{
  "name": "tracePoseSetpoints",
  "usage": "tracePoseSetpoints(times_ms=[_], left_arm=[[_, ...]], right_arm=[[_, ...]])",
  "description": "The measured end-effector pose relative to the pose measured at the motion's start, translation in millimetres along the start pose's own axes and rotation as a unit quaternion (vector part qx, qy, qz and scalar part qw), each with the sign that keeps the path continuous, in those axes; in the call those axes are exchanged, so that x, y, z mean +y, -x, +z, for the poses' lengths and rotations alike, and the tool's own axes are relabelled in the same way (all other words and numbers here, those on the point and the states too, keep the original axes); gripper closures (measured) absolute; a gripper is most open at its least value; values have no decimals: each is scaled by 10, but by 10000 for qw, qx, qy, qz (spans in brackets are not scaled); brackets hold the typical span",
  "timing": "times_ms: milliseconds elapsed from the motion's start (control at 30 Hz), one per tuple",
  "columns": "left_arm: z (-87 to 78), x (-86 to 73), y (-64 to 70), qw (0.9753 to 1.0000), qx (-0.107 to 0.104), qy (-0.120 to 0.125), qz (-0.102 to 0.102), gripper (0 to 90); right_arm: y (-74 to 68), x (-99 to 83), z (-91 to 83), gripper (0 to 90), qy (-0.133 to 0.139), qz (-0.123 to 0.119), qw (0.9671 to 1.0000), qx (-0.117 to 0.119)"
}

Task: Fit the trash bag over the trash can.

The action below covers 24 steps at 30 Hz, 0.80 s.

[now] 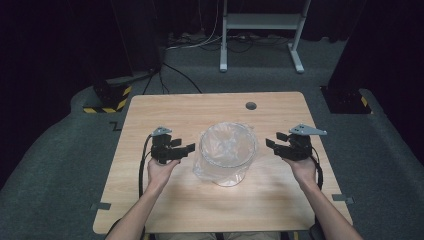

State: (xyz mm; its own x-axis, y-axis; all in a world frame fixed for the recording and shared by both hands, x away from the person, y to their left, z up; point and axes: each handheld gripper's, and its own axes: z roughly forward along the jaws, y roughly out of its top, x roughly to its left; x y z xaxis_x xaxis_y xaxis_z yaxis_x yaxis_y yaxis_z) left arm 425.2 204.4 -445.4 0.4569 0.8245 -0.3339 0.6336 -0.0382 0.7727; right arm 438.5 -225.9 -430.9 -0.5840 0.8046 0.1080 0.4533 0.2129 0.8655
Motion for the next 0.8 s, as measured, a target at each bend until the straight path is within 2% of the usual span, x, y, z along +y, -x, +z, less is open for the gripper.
tracePoseSetpoints(times_ms=[100, 233, 300, 333, 433, 567, 700, 800], left_arm=[[59, -8, -67, 9998, 206, -33, 7, 285], [126, -9, -132, 9994, 318, -20, -110, 288], [166, -6, -157, 9991, 389, -113, -146, 290], [189, 8, -163, 9988, 412, -226, -125, 290], [227, 27, -162, 9981, 545, -295, -13, 284], [297, 29, -184, 9972, 620, -418, -31, 283], [414, 17, -212, 9925, 978, -723, 114, 278], [499, -10, -234, 9883, 1200, -916, 219, 273]], right_arm=[[26, -57, 16, 437, -47, 12, 10000, -52], [48, -122, 41, 435, -143, -11, 9999, -79], [53, -147, 46, 435, -196, -49, 9997, -99], [56, -161, 43, 434, -225, -48, 9997, -109], [67, -193, 41, 430, -270, -63, 9996, -111], [87, -247, 58, 422, -354, -59, 9993, -99], [113, -323, 128, 412, -728, -65, 9973, -54], [121, -353, 156, 404, -875, -65, 9961, -30]])
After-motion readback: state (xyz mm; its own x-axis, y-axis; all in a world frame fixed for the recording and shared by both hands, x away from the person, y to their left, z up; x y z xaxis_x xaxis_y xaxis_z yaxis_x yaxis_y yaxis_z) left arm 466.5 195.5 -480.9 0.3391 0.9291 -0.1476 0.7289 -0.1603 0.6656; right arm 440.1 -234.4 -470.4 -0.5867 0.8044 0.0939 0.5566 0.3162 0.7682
